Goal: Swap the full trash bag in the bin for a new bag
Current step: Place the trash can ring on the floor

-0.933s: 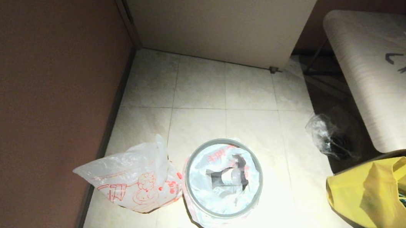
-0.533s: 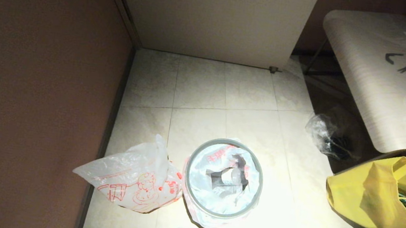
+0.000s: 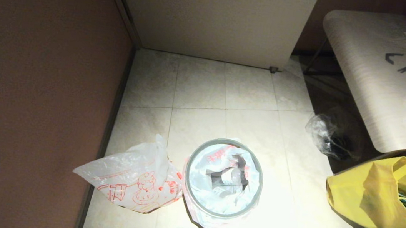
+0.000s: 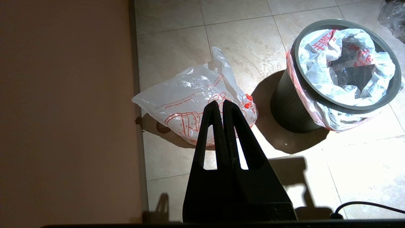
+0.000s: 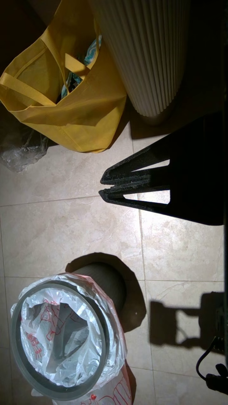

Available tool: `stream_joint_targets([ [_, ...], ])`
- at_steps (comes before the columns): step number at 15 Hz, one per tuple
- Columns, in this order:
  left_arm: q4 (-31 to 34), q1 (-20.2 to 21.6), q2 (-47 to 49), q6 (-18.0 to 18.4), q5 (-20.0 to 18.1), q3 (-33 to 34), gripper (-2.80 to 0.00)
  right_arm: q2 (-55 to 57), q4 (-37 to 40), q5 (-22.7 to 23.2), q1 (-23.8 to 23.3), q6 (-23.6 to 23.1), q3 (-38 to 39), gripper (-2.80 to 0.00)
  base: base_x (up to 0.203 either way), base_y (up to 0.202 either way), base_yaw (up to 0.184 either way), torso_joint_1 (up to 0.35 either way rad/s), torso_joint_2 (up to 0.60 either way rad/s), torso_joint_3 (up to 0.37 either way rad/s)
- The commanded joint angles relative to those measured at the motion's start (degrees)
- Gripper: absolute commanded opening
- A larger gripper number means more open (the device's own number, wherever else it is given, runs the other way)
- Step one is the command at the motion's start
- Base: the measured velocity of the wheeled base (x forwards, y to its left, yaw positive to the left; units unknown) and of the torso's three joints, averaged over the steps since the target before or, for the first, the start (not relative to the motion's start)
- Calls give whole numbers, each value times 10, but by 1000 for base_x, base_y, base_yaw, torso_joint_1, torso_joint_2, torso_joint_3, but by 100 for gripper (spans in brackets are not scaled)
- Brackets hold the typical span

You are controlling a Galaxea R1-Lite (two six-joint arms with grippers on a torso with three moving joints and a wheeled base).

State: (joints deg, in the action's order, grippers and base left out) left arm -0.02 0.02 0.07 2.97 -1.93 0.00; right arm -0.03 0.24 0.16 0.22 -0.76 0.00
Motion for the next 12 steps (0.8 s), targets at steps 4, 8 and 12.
stream_joint_targets([
  [4,-1,0,0,0,0,2,-280,0,0,0,0,0,0,-280,0,0,0,0,0,0],
  [8,0,0,0,0,0,2,-280,2,1,0,0,0,0,-280,0,0,0,0,0,0],
  [12,-1,0,0,0,0,2,-280,0,6,6,0,-37,-9,-280,0,0,0,0,0,0],
])
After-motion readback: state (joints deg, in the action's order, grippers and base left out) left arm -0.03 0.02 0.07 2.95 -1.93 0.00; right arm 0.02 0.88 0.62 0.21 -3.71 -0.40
